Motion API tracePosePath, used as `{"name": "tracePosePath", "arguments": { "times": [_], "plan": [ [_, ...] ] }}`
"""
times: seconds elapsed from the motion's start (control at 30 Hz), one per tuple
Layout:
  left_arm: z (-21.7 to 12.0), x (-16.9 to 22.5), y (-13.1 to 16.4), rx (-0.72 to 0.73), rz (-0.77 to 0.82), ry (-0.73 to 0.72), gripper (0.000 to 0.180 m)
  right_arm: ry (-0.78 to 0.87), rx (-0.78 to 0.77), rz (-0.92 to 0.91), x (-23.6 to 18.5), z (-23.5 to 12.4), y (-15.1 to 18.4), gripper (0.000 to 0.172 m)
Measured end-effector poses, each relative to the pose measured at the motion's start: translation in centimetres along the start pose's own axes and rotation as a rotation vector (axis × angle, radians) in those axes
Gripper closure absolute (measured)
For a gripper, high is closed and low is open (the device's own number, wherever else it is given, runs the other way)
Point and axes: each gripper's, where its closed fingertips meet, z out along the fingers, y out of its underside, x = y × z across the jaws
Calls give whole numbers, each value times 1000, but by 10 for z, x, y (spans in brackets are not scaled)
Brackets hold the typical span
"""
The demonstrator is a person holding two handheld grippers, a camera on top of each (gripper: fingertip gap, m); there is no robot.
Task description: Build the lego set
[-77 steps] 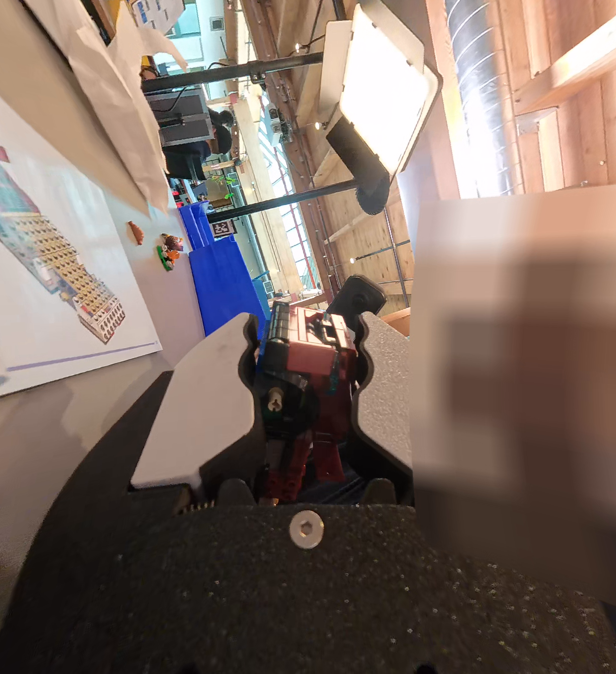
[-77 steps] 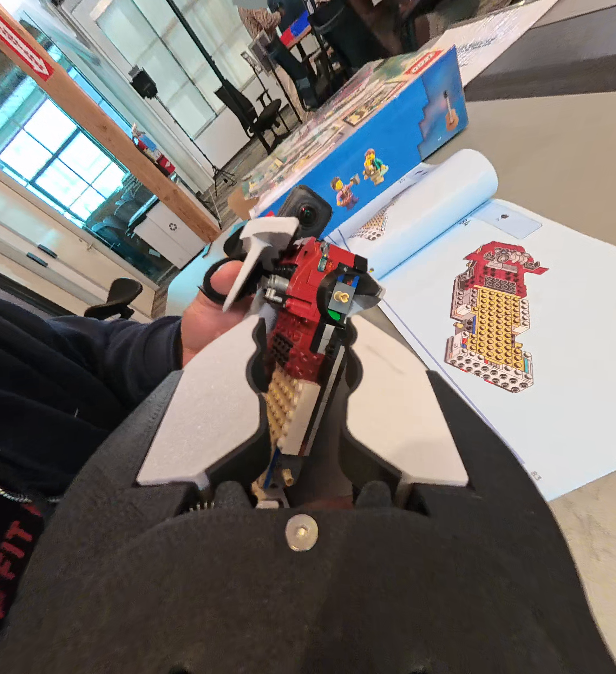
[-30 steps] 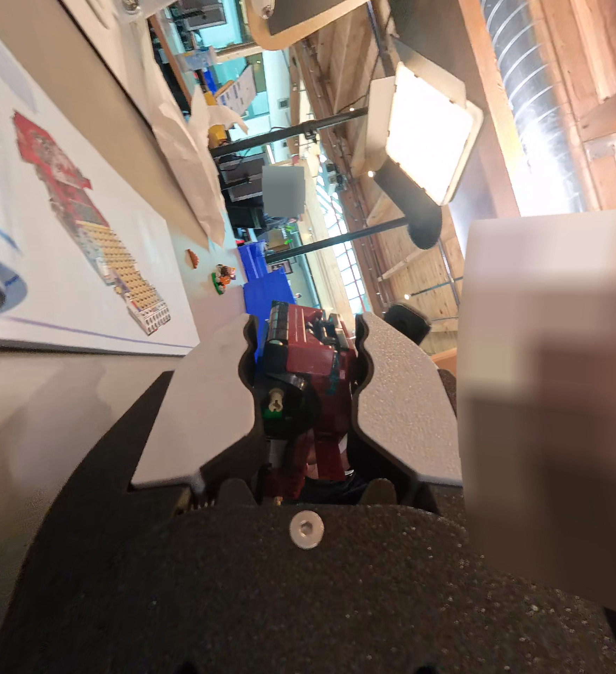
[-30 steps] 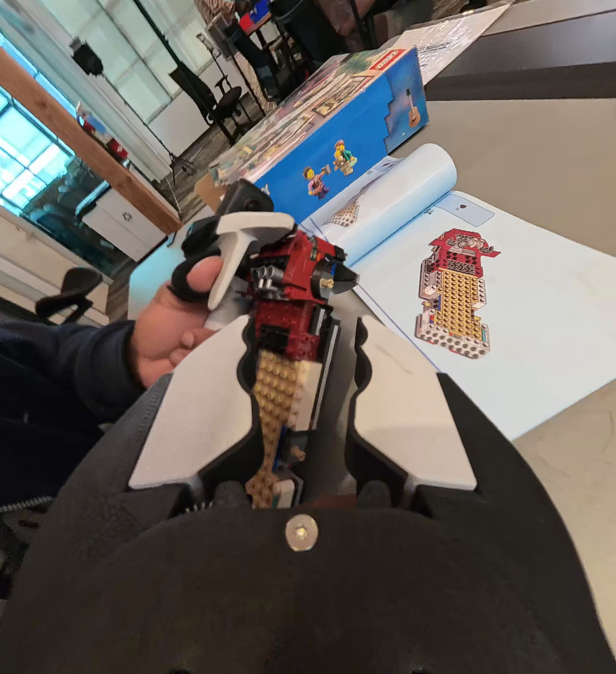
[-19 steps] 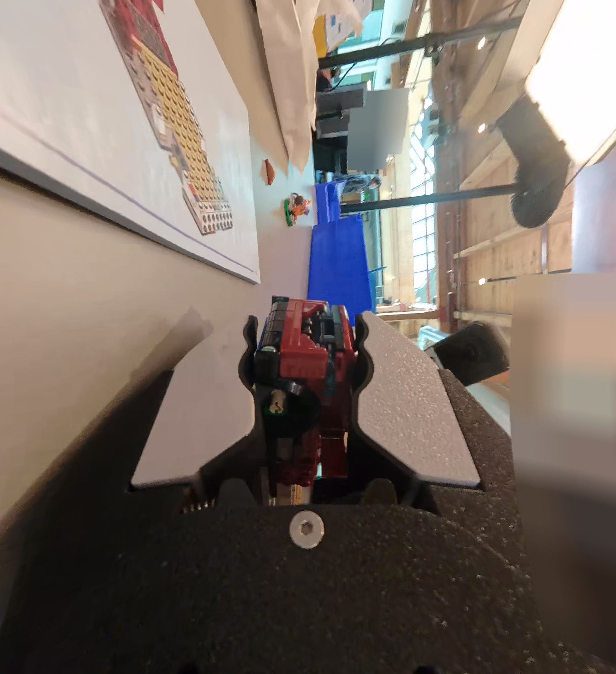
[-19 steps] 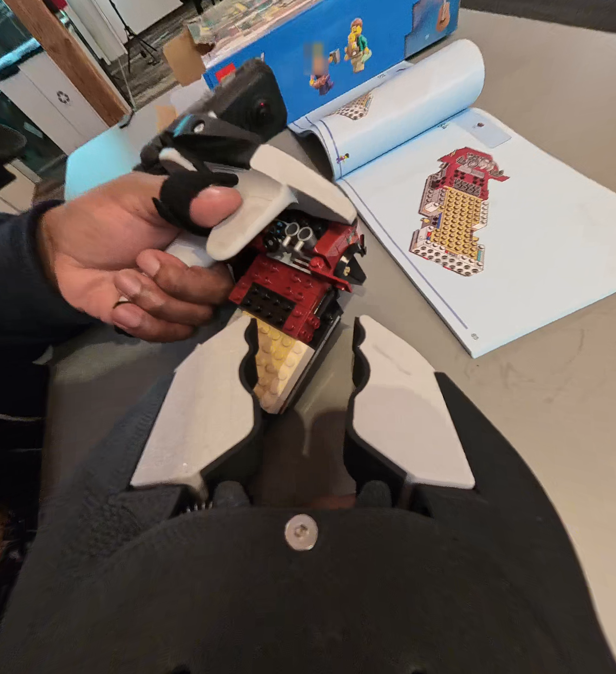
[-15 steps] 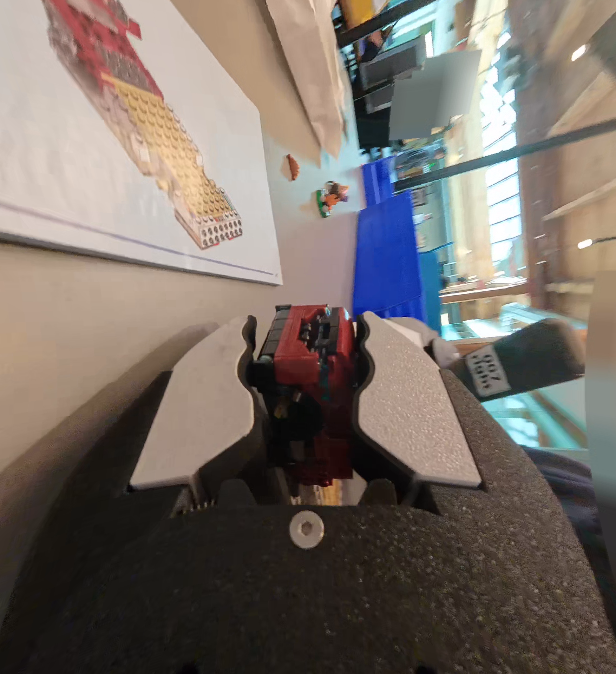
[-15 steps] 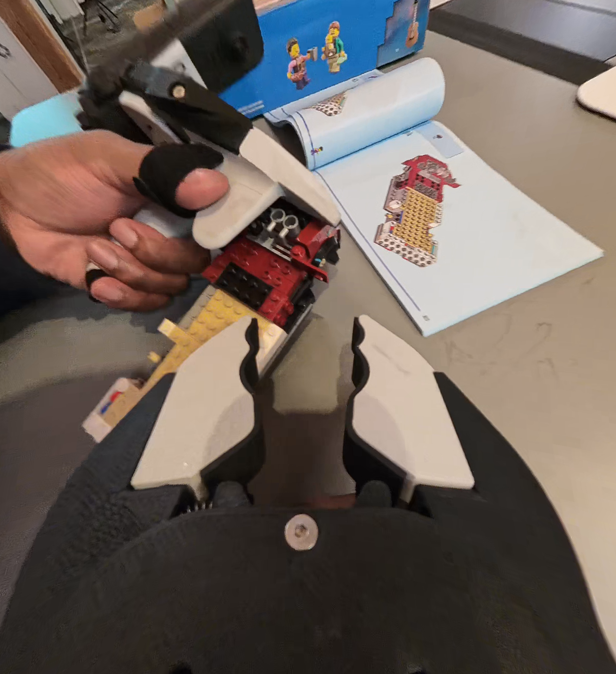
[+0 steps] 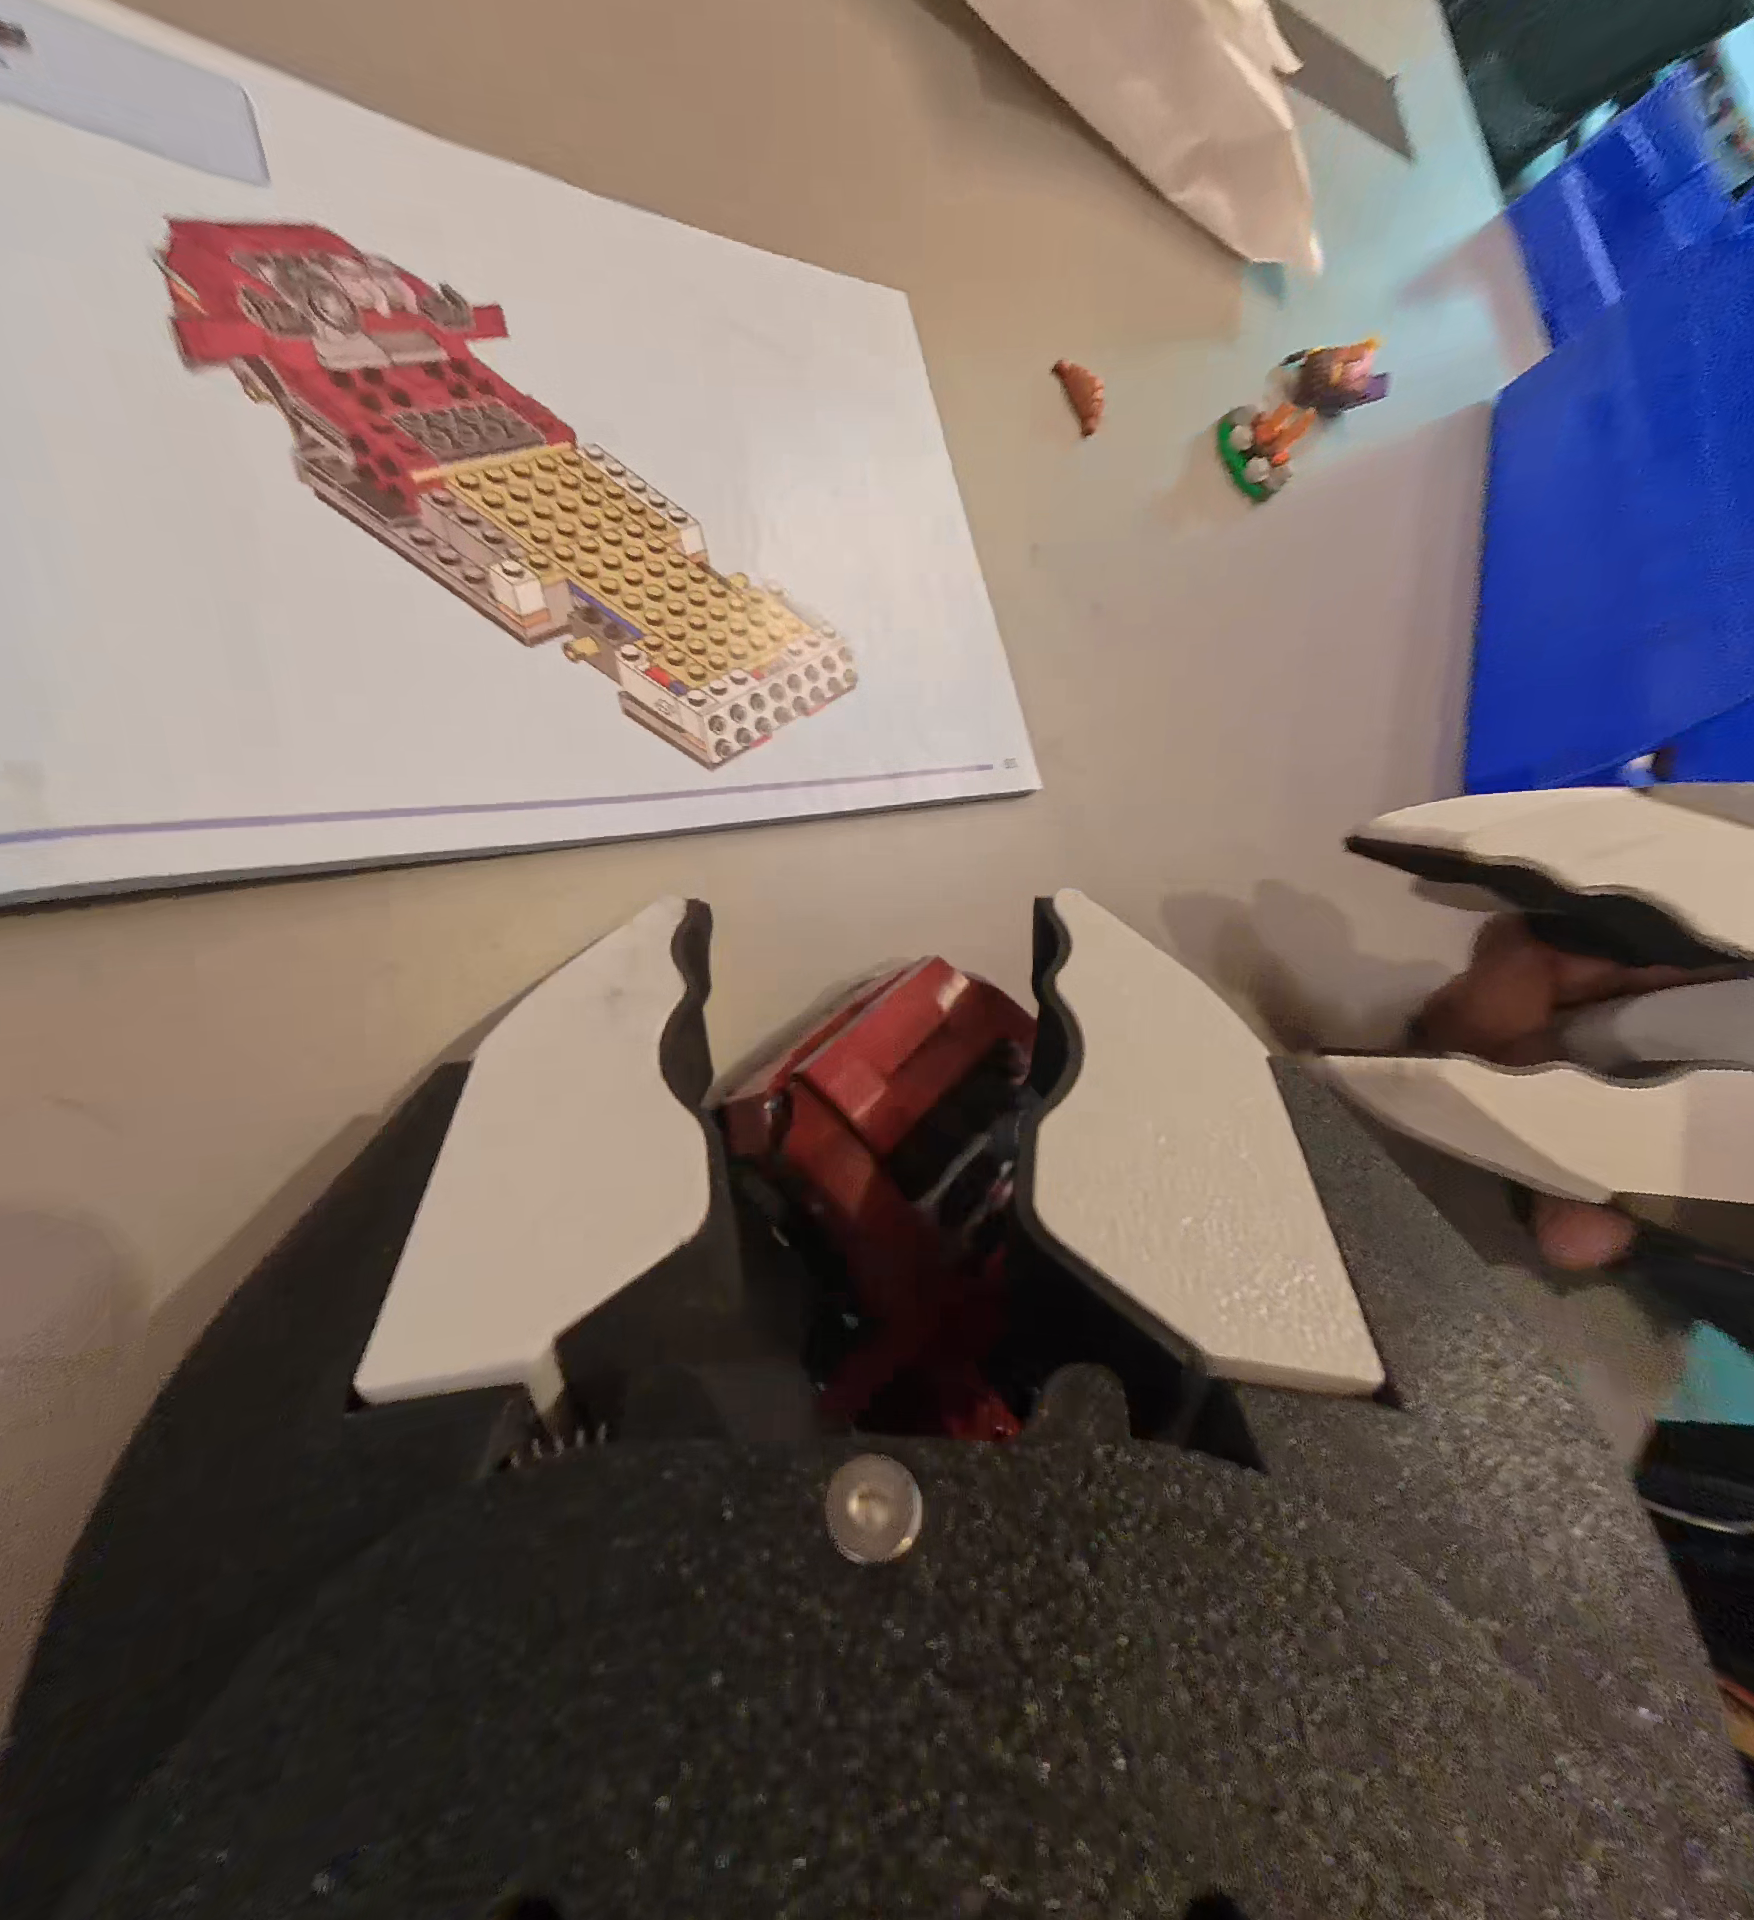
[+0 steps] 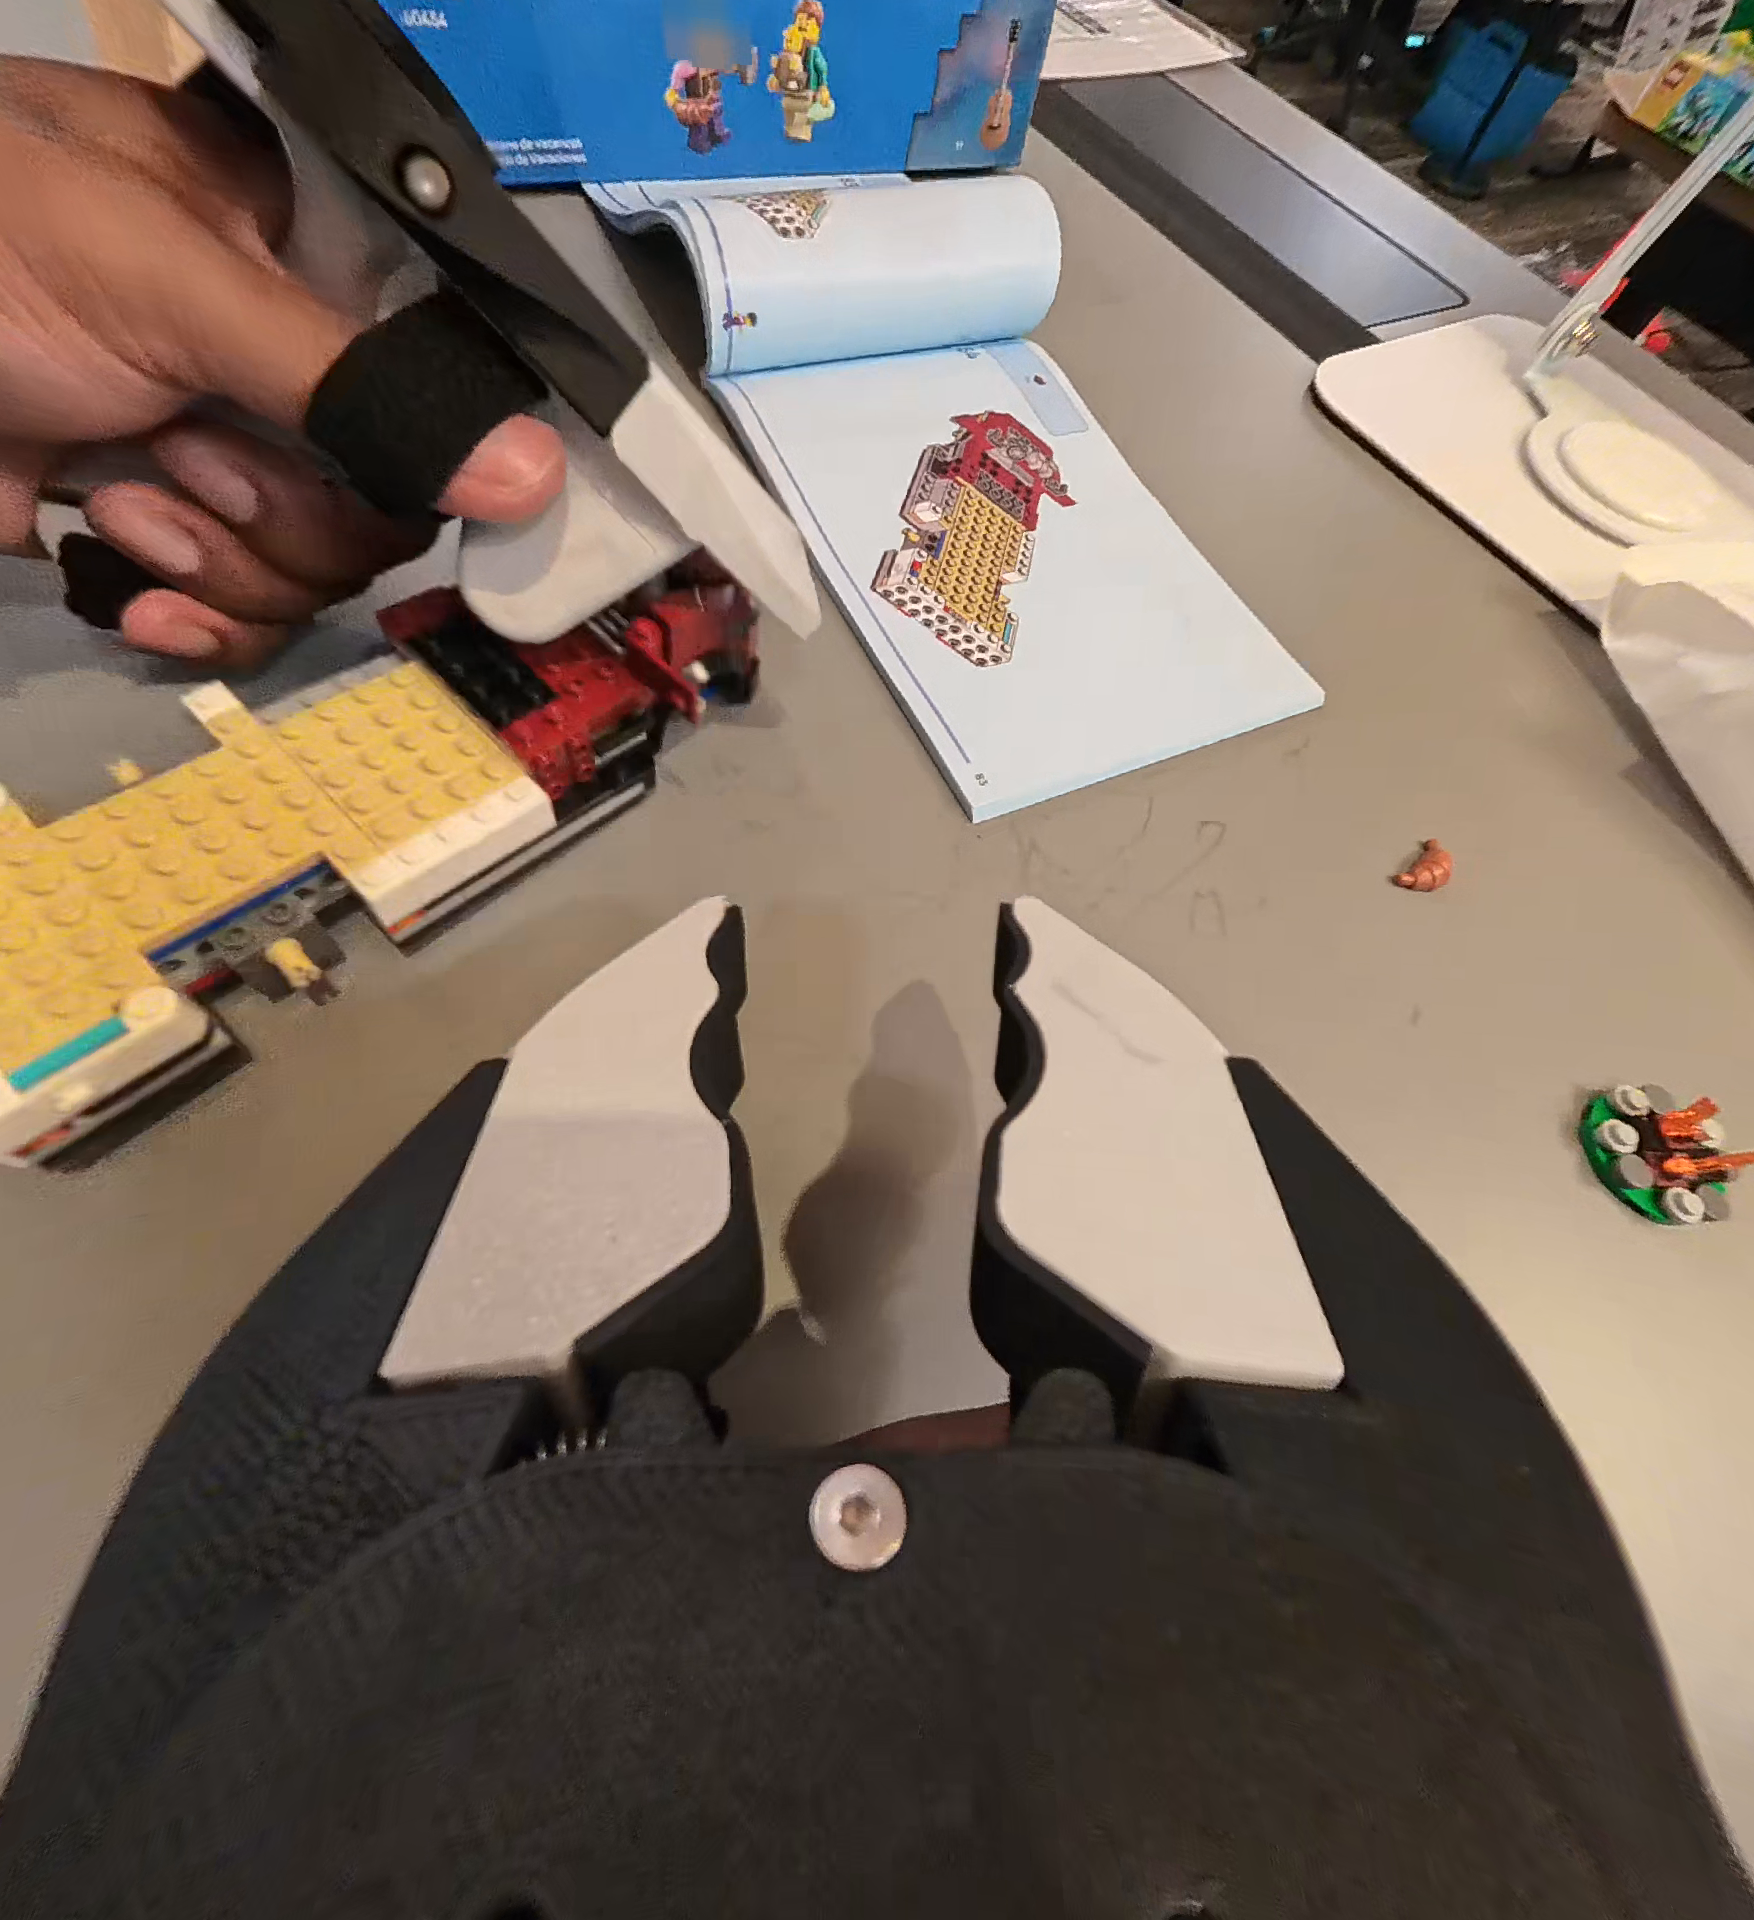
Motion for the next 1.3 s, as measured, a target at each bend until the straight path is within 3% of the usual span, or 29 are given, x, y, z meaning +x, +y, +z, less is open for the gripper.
{"name": "tracePosePath", "arguments": {
  "times": [0.07,0.13,0.27,0.4,0.5,0.57,1.03,1.17,1.3],
  "plan": [
    [-1,-4,0,0,53,-47,116,4,-1,-16,-1,0,0,126],
    [-5,-4,-4,16,57,-46,100,9,5,-35,-2,0,-1,125],
    [-30,0,-27,178,79,24,94,6,7,-50,-4,0,-1,125],
    [-67,-23,-48,356,97,7,96,-17,-1,-30,-4,1,0,125],
    [-83,-45,-47,426,75,-6,99,-40,-18,-9,-5,3,2,125],
    [-84,-60,-39,433,63,-35,103,-54,-37,-1,-5,5,4,125],
    [-100,-59,-44,527,-1,77,110,-28,-109,64,4,12,13,125],
    [-99,-57,-43,518,2,87,110,-28,-326,-25,4,16,35,121],
    [-100,-56,-42,514,-3,105,110,141,-641,-468,26,-11,36,121]
  ]
}}
